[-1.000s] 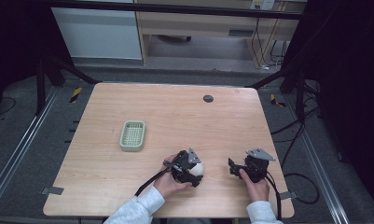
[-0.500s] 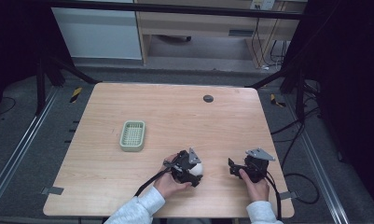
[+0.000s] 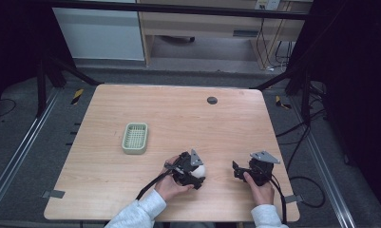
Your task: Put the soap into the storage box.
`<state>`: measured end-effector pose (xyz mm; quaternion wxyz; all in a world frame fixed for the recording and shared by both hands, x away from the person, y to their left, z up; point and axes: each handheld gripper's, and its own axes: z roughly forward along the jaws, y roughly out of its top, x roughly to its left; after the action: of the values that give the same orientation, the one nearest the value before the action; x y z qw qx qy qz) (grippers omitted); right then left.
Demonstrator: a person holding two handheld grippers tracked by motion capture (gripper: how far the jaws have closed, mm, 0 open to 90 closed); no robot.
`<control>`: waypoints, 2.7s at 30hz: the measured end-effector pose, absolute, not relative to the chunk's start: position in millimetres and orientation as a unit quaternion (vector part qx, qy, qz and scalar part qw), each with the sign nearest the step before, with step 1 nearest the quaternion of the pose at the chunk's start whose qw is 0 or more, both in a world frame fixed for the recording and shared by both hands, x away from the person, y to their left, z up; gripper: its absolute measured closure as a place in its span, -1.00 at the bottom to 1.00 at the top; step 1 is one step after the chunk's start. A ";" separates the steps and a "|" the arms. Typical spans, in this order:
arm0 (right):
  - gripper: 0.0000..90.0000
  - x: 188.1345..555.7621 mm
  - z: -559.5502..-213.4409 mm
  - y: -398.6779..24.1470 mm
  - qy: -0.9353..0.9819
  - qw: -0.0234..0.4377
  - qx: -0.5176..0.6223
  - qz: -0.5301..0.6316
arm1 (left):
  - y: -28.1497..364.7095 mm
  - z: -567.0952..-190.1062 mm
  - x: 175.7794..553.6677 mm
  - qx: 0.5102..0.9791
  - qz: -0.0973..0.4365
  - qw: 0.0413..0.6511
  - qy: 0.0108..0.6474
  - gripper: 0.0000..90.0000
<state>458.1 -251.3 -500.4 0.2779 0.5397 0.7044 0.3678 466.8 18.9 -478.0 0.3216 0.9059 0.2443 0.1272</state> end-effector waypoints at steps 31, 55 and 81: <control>-0.91 457.9 -500.4 -250.9 0.705 0.276 0.539 0.369 | 63.3 -442.1 462.6 0.898 0.132 0.335 0.253 -0.48; -0.91 458.0 -500.6 -250.5 0.707 0.274 0.538 0.368 | 102.9 -428.2 473.4 0.882 0.148 0.344 0.286 -0.48; -0.91 457.9 -501.1 -248.7 0.710 0.272 0.536 0.368 | 150.9 -419.5 492.9 0.855 0.164 0.352 0.343 -0.48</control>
<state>457.9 -248.7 -501.1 0.2715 0.5355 0.7101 0.3677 492.9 150.9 -419.5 0.3521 0.8553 0.3433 0.1635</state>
